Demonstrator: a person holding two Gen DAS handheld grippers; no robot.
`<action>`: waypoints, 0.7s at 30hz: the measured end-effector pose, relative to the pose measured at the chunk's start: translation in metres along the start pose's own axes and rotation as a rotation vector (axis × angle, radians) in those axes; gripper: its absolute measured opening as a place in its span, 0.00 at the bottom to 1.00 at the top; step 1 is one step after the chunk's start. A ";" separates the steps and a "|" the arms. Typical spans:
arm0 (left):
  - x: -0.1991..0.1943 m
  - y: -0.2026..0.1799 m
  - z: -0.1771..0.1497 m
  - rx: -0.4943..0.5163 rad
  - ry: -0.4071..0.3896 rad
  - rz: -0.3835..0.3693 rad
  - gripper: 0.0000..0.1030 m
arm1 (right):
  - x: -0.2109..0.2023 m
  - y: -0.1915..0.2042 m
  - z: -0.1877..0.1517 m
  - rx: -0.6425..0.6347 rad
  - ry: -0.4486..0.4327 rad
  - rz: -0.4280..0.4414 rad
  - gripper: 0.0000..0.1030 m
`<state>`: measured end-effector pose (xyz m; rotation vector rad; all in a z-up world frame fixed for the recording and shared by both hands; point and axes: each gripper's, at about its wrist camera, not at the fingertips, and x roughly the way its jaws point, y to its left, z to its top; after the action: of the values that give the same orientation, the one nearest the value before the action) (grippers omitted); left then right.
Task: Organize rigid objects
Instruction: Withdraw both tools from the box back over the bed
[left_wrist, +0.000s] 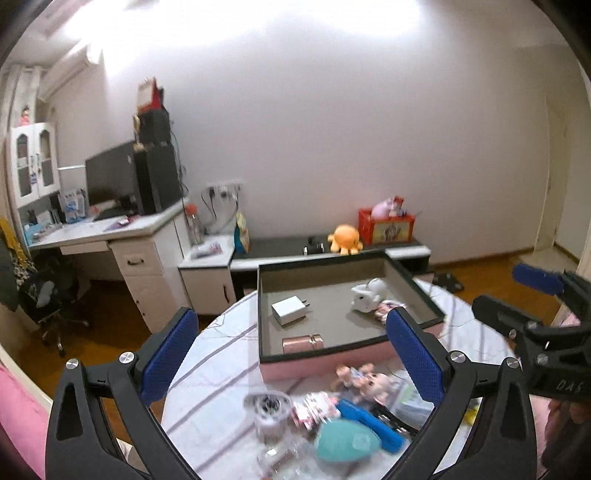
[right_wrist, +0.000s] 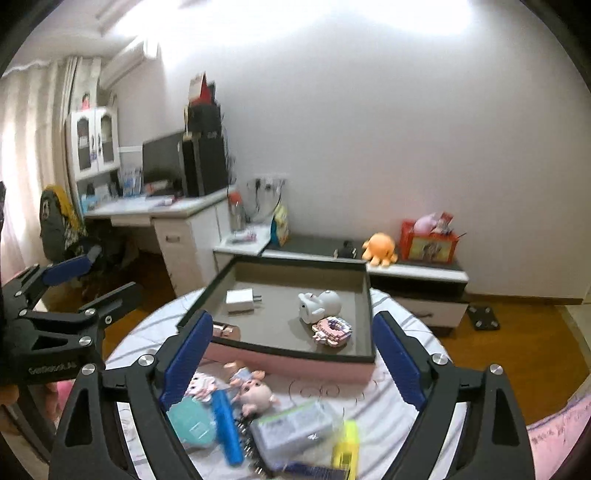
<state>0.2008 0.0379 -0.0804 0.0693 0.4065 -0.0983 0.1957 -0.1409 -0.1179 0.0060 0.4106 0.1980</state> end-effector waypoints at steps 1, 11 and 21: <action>-0.008 -0.001 -0.004 -0.005 -0.009 -0.004 1.00 | -0.009 0.003 -0.005 -0.001 -0.011 0.009 0.88; -0.084 -0.009 -0.037 -0.020 -0.049 0.008 1.00 | -0.074 0.018 -0.046 0.018 -0.055 -0.059 1.00; -0.108 -0.021 -0.039 0.012 -0.087 -0.003 1.00 | -0.111 0.020 -0.056 0.017 -0.082 -0.094 1.00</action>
<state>0.0851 0.0293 -0.0740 0.0763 0.3195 -0.1068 0.0702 -0.1445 -0.1247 0.0115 0.3297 0.1015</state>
